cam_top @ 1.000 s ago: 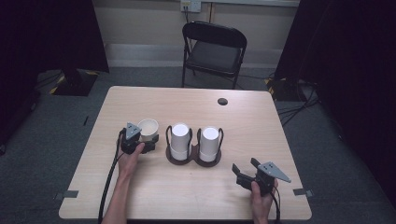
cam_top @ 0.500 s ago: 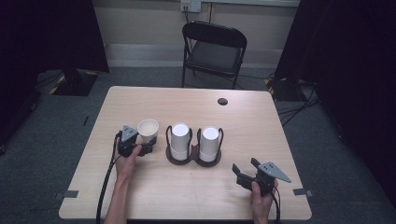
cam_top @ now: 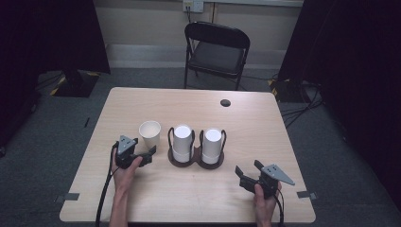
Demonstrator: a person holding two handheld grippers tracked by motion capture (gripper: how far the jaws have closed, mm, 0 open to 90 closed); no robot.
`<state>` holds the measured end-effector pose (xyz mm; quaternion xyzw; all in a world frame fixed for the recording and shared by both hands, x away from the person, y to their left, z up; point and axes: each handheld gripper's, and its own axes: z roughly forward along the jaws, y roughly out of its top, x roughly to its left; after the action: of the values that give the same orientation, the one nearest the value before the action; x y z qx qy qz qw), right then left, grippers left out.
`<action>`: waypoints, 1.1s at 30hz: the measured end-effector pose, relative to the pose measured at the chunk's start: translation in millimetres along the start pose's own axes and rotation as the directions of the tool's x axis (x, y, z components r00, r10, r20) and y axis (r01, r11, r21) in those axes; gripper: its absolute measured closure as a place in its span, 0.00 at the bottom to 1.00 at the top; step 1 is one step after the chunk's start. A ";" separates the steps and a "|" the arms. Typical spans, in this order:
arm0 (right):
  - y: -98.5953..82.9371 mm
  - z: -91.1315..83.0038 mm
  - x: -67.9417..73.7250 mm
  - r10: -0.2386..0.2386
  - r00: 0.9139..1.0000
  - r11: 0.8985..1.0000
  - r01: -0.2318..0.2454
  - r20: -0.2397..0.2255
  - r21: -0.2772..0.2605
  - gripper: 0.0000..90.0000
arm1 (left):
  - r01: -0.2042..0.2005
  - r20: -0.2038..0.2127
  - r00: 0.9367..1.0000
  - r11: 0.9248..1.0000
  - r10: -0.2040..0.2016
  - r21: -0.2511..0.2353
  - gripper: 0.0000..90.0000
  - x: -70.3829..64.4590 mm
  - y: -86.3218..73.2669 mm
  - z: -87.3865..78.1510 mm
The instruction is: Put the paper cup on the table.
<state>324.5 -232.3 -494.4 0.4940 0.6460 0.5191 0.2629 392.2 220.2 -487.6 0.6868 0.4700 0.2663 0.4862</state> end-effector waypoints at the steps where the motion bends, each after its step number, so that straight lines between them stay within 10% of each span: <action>1: 0.0 0.0 0.0 0.000 1.000 1.000 0.000 -0.001 0.000 0.15 | 0.002 0.003 1.000 1.000 -0.002 0.002 0.18 -1.5 0.0 -1.5; 15: 0.1 0.4 0.0 -0.004 1.000 1.000 0.004 -0.001 0.002 0.15 | -0.020 0.084 0.996 0.998 0.025 -0.062 0.17 -28.4 -0.4 -29.4; 33: -0.1 0.0 0.5 -0.004 1.000 1.000 0.004 0.002 -0.002 0.16 | -0.043 0.068 0.997 0.998 0.046 -0.052 0.18 -66.1 -26.1 -47.9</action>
<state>324.3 -231.8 -494.3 0.4928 0.6462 0.5188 0.2653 315.2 182.6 -487.0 0.6934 0.4306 0.2652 0.5133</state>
